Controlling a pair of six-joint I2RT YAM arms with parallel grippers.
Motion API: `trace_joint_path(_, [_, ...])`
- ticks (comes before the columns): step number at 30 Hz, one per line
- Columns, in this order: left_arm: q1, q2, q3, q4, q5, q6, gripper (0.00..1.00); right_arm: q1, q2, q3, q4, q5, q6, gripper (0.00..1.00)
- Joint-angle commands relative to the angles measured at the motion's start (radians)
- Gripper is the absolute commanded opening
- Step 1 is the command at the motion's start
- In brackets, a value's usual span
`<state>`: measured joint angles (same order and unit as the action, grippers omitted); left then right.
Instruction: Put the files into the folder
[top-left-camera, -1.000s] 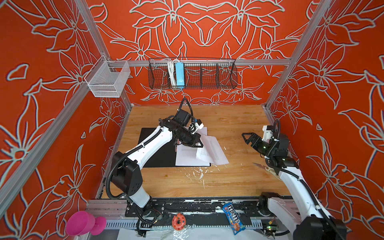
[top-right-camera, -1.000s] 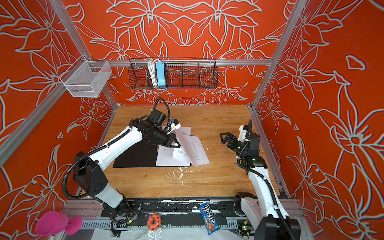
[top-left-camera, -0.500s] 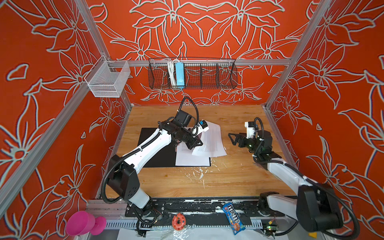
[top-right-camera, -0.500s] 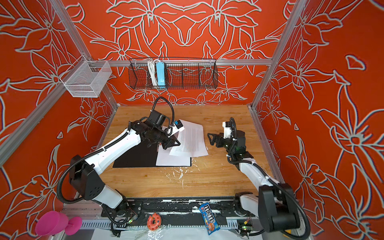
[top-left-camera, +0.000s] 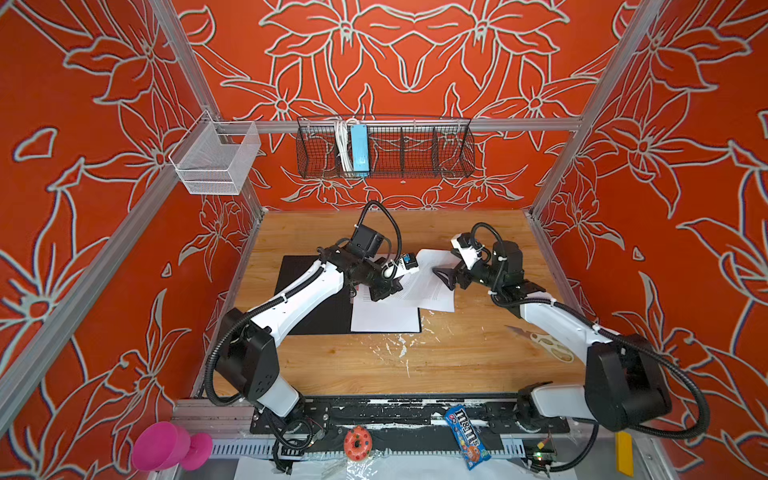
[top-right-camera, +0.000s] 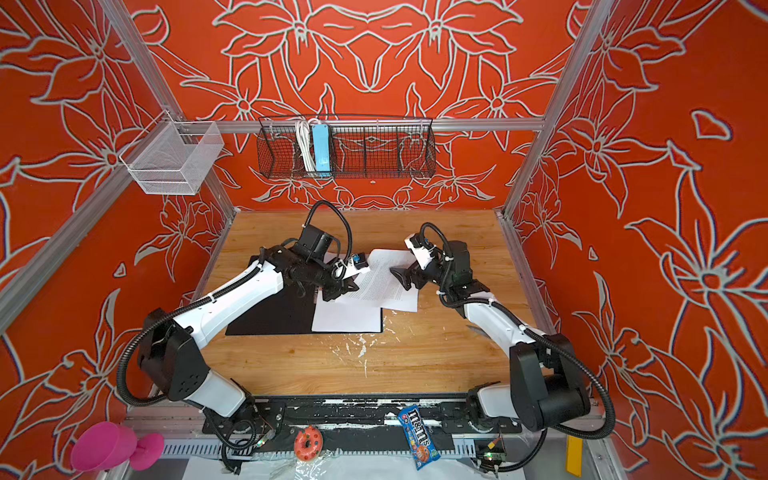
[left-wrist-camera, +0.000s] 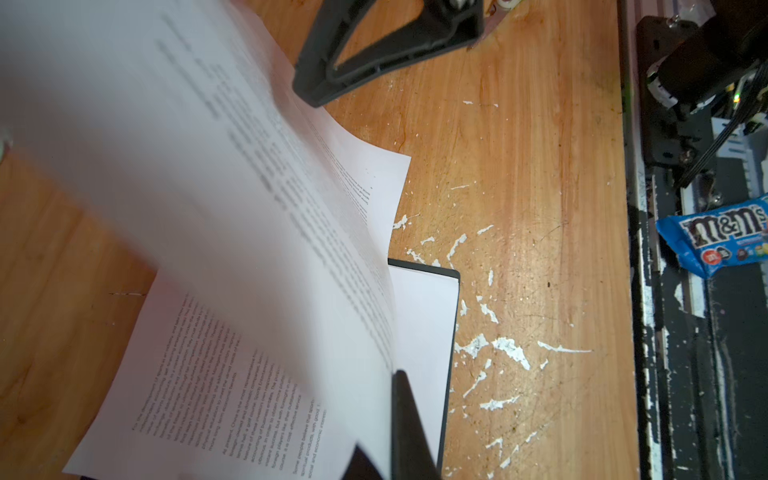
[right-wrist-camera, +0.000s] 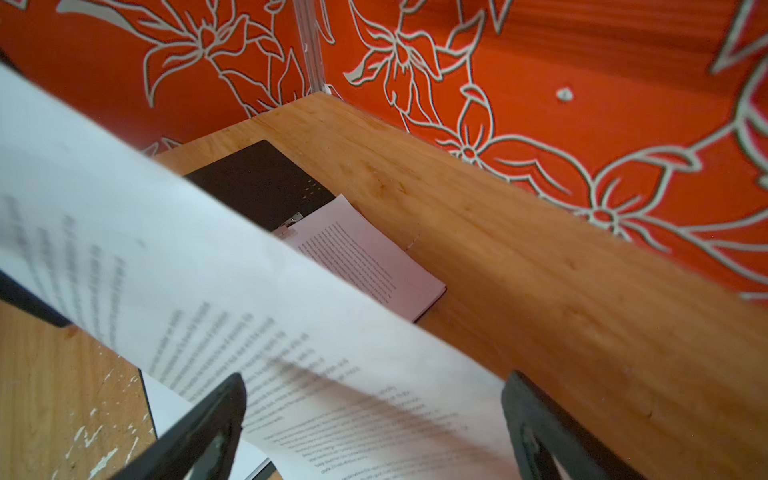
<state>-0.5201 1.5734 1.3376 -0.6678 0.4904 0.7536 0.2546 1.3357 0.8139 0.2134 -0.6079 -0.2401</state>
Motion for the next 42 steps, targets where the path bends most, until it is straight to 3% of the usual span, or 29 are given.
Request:
trace_joint_path(1, [-0.003,0.008,-0.006,0.012,0.005,0.103,0.00,0.009,-0.042,0.075,-0.204,0.018,-0.230,0.98])
trace_joint_path(10, [-0.003,-0.006,-0.023,0.042,-0.006,0.156,0.00,0.029,-0.028,0.224,-0.438,0.037,-0.468,0.98])
trace_joint_path(17, [-0.003,-0.032,-0.044,0.080,-0.010,0.153,0.00,0.032,0.035,0.350,-0.613,0.000,-0.566,0.96])
trace_joint_path(27, [-0.001,-0.026,-0.053,0.141,-0.046,0.130,0.00,0.043,0.062,0.393,-0.721,-0.029,-0.576,0.81])
trace_joint_path(31, [0.000,-0.015,-0.039,0.143,-0.068,0.119,0.00,0.043,0.071,0.425,-0.757,-0.027,-0.571,0.61])
trace_joint_path(42, [0.020,0.000,-0.039,0.183,-0.085,0.063,0.00,0.043,0.002,0.354,-0.705,-0.004,-0.552,0.48])
